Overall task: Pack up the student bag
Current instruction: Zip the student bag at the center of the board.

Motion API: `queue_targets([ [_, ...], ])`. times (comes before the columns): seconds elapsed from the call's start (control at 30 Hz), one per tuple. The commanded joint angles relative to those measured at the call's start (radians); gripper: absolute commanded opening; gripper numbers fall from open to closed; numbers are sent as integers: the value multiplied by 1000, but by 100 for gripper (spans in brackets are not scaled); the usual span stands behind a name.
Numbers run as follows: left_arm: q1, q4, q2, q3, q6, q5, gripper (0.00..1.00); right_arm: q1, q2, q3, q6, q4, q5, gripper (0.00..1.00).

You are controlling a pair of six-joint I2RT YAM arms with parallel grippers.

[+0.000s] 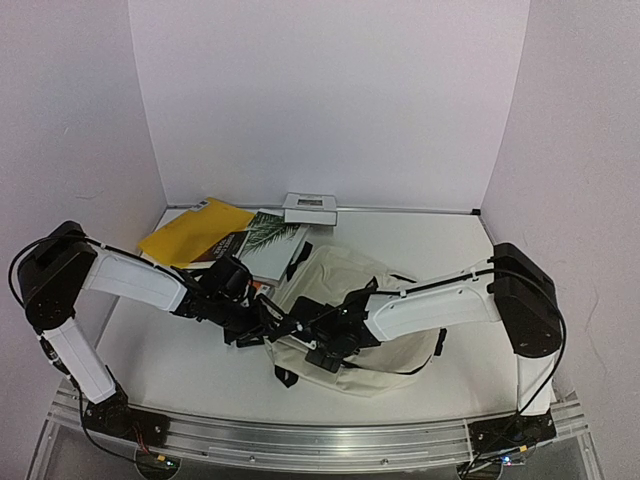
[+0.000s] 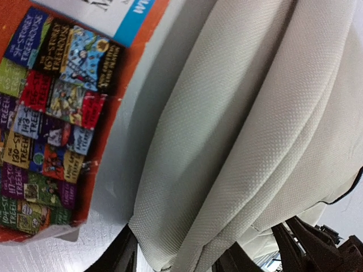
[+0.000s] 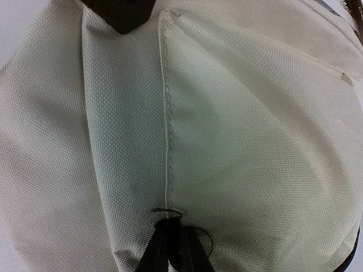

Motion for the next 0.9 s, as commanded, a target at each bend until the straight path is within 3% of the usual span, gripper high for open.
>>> queue_targets([
  [0.0,-2,40,21,6,-4,-4,37,3,13,0,-6,34,54,4],
  [0.03,-2,35,25,11,-4,-10,33,3,17,-7,-5,44,64,0],
  [0.13,-2,5,25,19,3,-36,15,3,6,-25,12,79,92,0],
  [0.3,-2,-24,6,24,26,-71,1,3,-65,-51,74,135,195,0],
  [0.57,-3,-167,-4,87,126,-177,0,-3,-151,-63,254,160,366,0],
  [0.87,-2,-244,-28,183,303,-296,0,-172,-229,-83,387,194,152,0],
])
